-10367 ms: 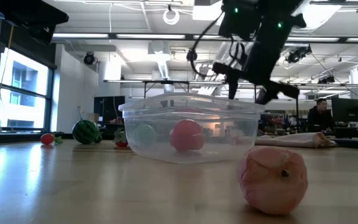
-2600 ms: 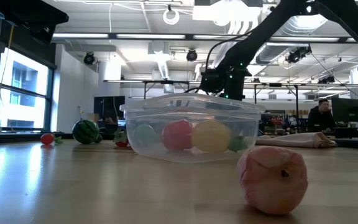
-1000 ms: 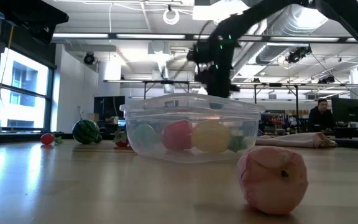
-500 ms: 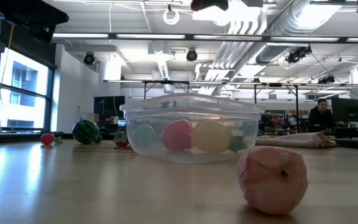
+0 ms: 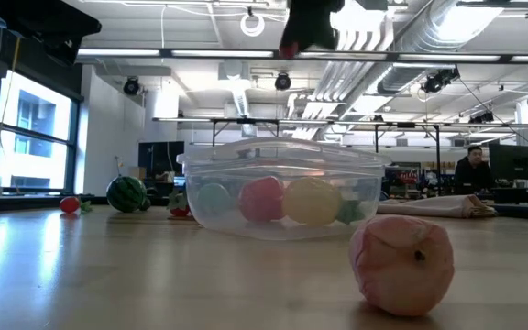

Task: Pick and placing Produce into tupperware
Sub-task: Put the red cherry into the transparent container

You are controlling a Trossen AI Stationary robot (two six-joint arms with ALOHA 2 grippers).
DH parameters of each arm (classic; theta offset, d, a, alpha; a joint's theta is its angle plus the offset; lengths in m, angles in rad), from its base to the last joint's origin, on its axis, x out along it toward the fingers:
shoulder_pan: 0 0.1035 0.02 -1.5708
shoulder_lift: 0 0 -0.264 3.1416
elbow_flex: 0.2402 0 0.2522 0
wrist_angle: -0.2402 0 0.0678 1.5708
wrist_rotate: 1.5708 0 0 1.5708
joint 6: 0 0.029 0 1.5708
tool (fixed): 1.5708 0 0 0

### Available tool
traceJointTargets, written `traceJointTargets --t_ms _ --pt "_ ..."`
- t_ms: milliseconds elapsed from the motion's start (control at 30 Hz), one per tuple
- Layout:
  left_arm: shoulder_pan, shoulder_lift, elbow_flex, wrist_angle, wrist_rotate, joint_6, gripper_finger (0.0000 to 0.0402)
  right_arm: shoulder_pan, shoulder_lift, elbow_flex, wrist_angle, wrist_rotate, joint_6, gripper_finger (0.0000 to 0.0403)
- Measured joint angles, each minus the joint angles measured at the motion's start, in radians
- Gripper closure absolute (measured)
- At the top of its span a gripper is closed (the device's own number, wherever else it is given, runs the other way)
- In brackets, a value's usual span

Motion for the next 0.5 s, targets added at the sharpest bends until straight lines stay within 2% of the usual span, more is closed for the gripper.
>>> traceJointTargets --t_ms 200,367,500 --pt "0.0 0.0 0.0 0.0 0.0 0.0 0.0394 0.012 0.0 -0.235 0.155 -0.047 0.013 0.0317" --pt "0.0 0.0 0.0 0.0 0.0 0.0 0.0394 0.012 -0.001 -0.368 0.288 -0.092 -0.022 0.0317" --pt "0.0 0.0 0.0 0.0 0.0 0.0 0.0394 0.012 0.005 -0.418 0.382 -0.107 -0.056 0.0317"
